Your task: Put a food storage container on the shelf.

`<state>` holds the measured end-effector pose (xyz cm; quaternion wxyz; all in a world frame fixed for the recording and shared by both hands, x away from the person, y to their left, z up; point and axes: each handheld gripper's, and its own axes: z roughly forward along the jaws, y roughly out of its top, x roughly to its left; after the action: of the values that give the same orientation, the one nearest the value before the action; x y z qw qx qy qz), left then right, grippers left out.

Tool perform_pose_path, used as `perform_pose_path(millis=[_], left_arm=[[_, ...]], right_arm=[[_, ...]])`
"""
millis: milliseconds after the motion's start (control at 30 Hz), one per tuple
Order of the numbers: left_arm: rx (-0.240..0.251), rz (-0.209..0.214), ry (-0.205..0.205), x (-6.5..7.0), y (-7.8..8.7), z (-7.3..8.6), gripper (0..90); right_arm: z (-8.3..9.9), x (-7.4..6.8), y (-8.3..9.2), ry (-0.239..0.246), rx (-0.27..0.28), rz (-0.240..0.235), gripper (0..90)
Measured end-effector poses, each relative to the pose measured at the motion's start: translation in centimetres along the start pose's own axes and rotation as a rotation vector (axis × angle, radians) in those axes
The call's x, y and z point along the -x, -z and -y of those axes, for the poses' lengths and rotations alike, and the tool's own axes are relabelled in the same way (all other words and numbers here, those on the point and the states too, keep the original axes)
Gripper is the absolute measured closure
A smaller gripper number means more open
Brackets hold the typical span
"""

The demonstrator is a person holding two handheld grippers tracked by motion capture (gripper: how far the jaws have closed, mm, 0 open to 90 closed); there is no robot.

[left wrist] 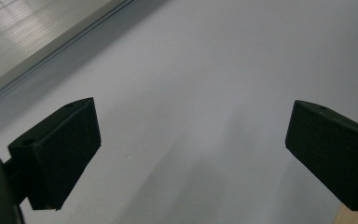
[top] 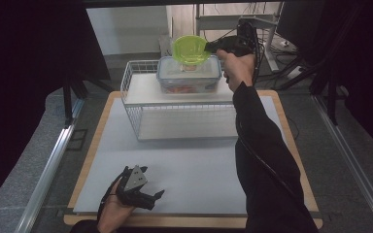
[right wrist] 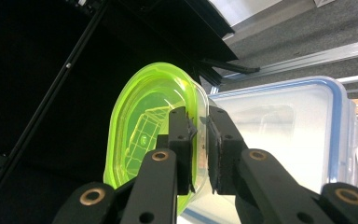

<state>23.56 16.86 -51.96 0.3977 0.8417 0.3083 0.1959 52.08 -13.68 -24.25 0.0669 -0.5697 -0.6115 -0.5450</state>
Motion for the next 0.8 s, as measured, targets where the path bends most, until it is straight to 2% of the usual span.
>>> perform_pose_path(millis=[333, 633, 800], left_arm=[[-0.003, 0.005, -0.004, 0.0, 0.0, 0.0, 3.2], [-0.007, 0.009, -0.011, 0.1, -0.1, 0.0, 3.2], [-0.008, 0.010, -0.014, 0.1, -0.1, 0.0, 3.2]], right_arm=[[-0.3, 0.5, -1.2, -0.035, -0.003, -0.008, 80.5], [-0.4, 0.3, -1.6, -0.037, -0.001, 0.009, 78.3], [-0.4, 0.1, -1.8, -0.011, -0.006, 0.033, 73.4]])
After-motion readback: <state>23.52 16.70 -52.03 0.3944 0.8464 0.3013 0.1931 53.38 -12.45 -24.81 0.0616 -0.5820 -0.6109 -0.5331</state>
